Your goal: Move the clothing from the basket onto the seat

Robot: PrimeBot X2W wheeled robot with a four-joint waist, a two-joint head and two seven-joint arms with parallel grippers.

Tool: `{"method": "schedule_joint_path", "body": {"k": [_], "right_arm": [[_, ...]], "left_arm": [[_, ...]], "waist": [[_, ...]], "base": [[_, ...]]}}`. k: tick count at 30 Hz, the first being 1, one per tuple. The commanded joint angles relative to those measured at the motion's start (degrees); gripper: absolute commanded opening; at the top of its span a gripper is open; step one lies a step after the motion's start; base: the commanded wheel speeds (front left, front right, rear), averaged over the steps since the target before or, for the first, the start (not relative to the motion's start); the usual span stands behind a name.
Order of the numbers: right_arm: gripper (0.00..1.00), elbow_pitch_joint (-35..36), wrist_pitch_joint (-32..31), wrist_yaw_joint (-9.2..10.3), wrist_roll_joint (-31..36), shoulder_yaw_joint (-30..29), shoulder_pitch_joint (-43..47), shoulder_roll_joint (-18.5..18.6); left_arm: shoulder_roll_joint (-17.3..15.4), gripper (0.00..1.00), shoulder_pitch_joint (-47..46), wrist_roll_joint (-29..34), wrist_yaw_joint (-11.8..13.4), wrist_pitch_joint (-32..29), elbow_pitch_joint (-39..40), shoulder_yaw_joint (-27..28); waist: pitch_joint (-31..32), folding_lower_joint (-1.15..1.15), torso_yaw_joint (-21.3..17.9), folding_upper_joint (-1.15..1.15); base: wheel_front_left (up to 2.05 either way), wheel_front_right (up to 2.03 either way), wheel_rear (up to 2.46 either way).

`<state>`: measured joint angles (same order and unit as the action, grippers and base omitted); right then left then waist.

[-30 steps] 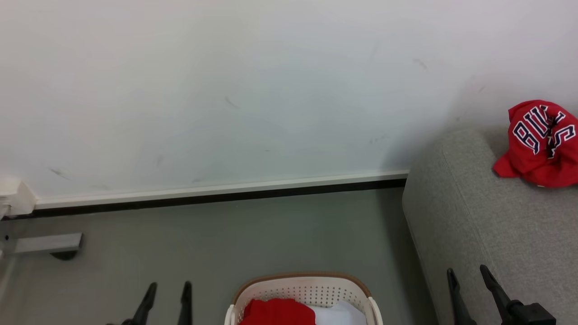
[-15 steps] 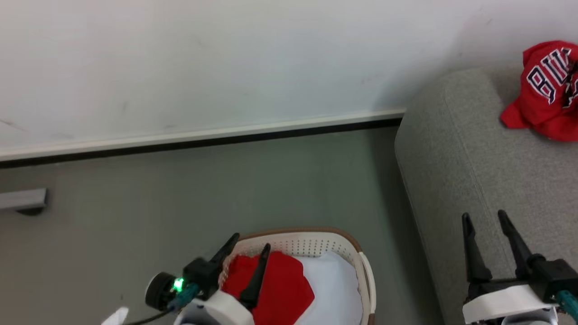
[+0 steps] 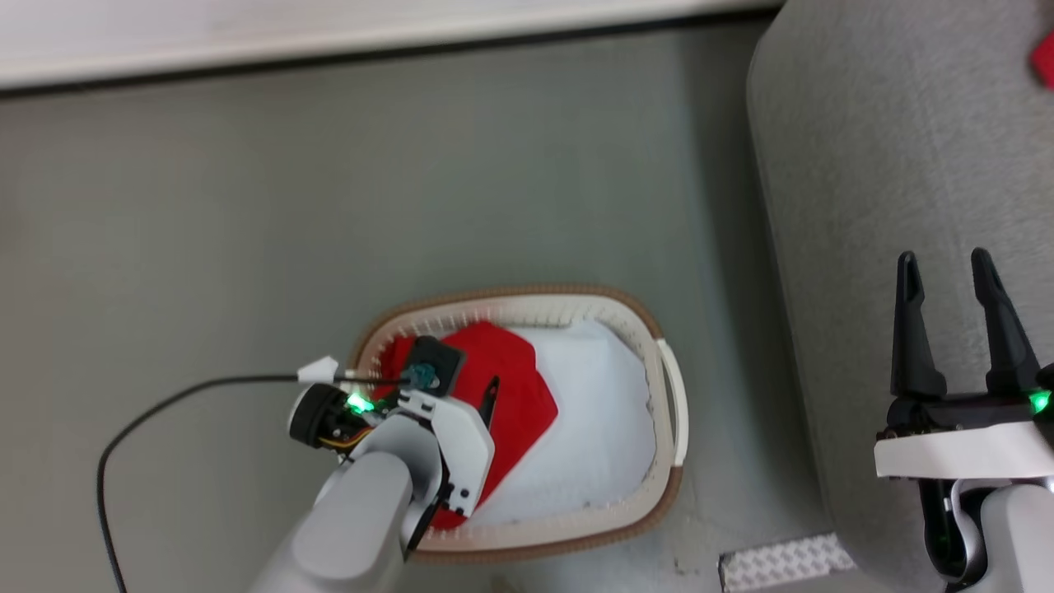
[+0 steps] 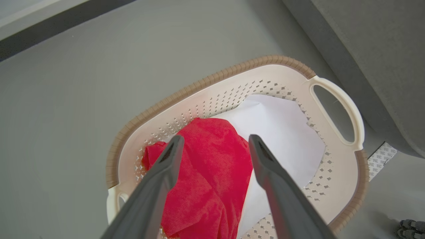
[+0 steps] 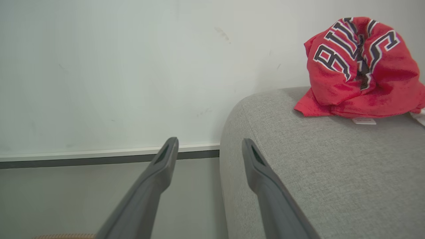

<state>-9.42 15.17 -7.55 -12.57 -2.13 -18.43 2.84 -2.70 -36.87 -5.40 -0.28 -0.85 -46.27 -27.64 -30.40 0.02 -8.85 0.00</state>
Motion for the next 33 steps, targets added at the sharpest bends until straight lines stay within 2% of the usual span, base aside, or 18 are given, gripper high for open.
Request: {"method": "schedule_joint_path", "body": {"k": [1, 10, 16, 33], "right_arm": [[1.0, 0.83, -0.04, 0.13, -1.03, -0.01, -1.34, 0.09], [1.0, 2.2, -0.04, 0.13, -3.18, 0.83, -3.06, 0.11], [1.0, 2.96, -0.04, 0.13, -4.11, 1.64, -3.8, 0.1], [1.0, 3.61, -0.04, 0.13, -6.82, 4.03, -5.06, 0.1]], "left_arm": [[-0.37, 1.0, -2.15, -2.39, 0.95, -1.46, -1.66, -1.06], [-0.38, 1.0, -9.46, -7.67, 7.7, -6.04, -8.83, -5.73], [-0.38, 1.0, -13.14, -8.48, 11.53, -5.23, -12.84, -7.25], [-0.7, 1.0, -20.56, -8.01, 12.81, -2.47, -23.09, -8.66]], "waist": [[-6.73, -0.02, -0.68, 0.0], [-12.26, -0.02, -1.34, 0.0], [-14.13, -0.02, -2.02, 0.0], [-18.3, -0.02, -3.78, 0.0]], "base": [[0.0, 0.0, 0.0], [0.0, 0.0, 0.0], [0.0, 0.0, 0.0], [0.0, 0.0, 0.0]]}}
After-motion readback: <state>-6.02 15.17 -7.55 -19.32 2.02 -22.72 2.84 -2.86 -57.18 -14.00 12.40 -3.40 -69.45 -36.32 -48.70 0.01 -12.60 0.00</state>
